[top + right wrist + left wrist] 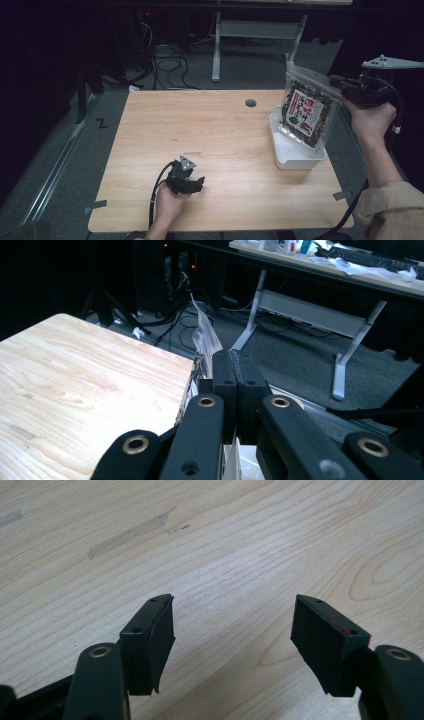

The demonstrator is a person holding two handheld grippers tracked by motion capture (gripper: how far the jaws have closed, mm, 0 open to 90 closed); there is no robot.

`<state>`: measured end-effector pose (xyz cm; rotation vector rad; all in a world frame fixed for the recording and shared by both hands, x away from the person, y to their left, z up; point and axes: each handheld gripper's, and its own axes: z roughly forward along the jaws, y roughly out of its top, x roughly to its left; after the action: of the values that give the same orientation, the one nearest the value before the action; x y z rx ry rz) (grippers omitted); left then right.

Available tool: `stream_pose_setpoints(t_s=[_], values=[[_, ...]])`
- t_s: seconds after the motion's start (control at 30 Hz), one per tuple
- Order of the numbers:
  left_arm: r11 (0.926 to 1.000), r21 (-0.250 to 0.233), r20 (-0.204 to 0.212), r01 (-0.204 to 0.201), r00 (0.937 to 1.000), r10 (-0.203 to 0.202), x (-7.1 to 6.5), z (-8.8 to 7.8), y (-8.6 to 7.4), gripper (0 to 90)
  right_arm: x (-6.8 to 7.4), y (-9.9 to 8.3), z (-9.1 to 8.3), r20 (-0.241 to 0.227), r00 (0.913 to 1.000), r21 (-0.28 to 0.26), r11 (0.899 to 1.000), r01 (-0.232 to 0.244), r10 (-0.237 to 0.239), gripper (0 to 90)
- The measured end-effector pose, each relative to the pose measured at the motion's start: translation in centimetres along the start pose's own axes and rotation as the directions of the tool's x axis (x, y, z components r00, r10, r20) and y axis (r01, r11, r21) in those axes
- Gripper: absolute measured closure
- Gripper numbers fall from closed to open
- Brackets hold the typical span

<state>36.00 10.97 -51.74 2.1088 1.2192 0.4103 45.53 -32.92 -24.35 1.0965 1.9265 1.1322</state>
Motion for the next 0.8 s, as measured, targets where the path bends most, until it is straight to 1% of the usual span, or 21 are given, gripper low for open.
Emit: stream_pose_setpoints(t_s=[0.1, 0.13, 0.17, 0.2, 0.23, 0.27, 0.4, 0.43, 0.5, 0.53, 0.57, 0.6, 0.63, 0.73, 0.77, 0.8], values=[[1.0, -0.001, -0.002, 0.0, 1.0, 0.0, 0.0, -0.1, 0.0, 34.0, -0.1, -0.1, -0.2, 0.005, 1.0, -0.005, 1.0, 0.008, -0.008, 90.0], [1.0, -0.001, -0.002, 0.0, 1.0, 0.0, 0.0, -0.1, 0.0, 34.0, -0.2, -0.1, -0.2, 0.009, 1.0, -0.004, 1.0, -0.001, 0.001, 90.0], [1.0, -0.001, -0.001, 0.001, 1.0, -0.001, 0.0, -0.1, 0.0, 34.0, -0.2, -0.2, -0.2, 0.009, 1.0, -0.008, 1.0, 0.002, -0.002, 90.0], [1.0, 0.0, 0.001, 0.003, 1.0, -0.003, 0.0, 0.0, 0.0, 33.9, -0.2, -0.2, -0.2, 0.014, 0.9999, -0.002, 1.0, 0.006, -0.006, 90.0], [1.0, 0.002, 0.0, 0.002, 1.0, -0.002, 0.0, 0.1, 0.0, 33.9, -0.1, -0.2, -0.2, 0.023, 0.9996, 0.002, 1.0, 0.015, -0.015, 90.0], [1.0, 0.004, 0.001, 0.002, 1.0, -0.002, 0.0, 0.1, 0.0, 33.9, -0.1, -0.3, -0.1, 0.02, 0.9995, 0.001, 1.0, 0.023, -0.023, 90.0], [1.0, 0.009, 0.0, -0.004, 1.0, 0.004, -0.1, 0.1, 0.0, 33.7, 0.2, -0.5, 0.3, 0.02, 0.9995, 0.012, 1.0, 0.024, -0.024, 90.0], [1.0, 0.005, 0.001, 0.0, 1.0, 0.0, -0.1, 0.1, -0.1, 33.7, 0.3, -0.7, 0.6, 0.017, 0.9994, 0.02, 0.999, 0.031, -0.032, 90.0], [1.0, 0.003, 0.001, 0.004, 1.0, -0.004, 0.0, 0.1, -0.1, 33.7, 0.4, -0.8, 0.8, 0.018, 0.9993, 0.024, 0.999, 0.033, -0.033, 90.0], [1.0, 0.006, 0.003, 0.003, 1.0, -0.003, 0.0, 0.1, -0.1, 33.7, 0.5, -0.9, 0.9, 0.018, 0.9994, 0.032, 0.999, 0.03, -0.031, 90.0], [1.0, 0.008, 0.001, 0.0, 1.0, 0.0, 0.0, 0.1, -0.1, 33.7, 0.6, -0.9, 1.1, 0.018, 0.9992, 0.029, 0.999, 0.035, -0.035, 90.0], [1.0, 0.008, 0.002, -0.001, 1.0, 0.001, 0.0, 0.1, -0.1, 33.7, 0.7, -1.0, 1.1, 0.018, 0.9994, 0.032, 0.999, 0.028, -0.029, 90.0], [1.0, 0.008, 0.004, -0.002, 1.0, 0.002, 0.0, 0.1, -0.1, 33.7, 0.7, -1.0, 1.2, 0.021, 0.9993, 0.028, 0.999, 0.029, -0.03, 90.0], [1.0, 0.002, 0.0, 0.001, 1.0, -0.001, -0.1, 0.0, -0.1, 33.7, 0.8, -1.2, 1.4, 0.022, 0.9991, 0.038, 0.999, 0.035, -0.036, 90.0], [1.0, 0.001, -0.005, -0.004, 1.0, 0.004, 0.0, 0.0, -0.1, 33.7, 0.8, -1.4, 1.5, 0.026, 0.9989, 0.041, 0.998, 0.039, -0.04, 90.0], [1.0, 0.002, 0.0, 0.0, 1.0, 0.0, 0.0, 0.0, -0.1, 33.7, 0.8, -1.5, 1.6, 0.025, 0.9991, 0.038, 0.999, 0.033, -0.034, 90.0]])
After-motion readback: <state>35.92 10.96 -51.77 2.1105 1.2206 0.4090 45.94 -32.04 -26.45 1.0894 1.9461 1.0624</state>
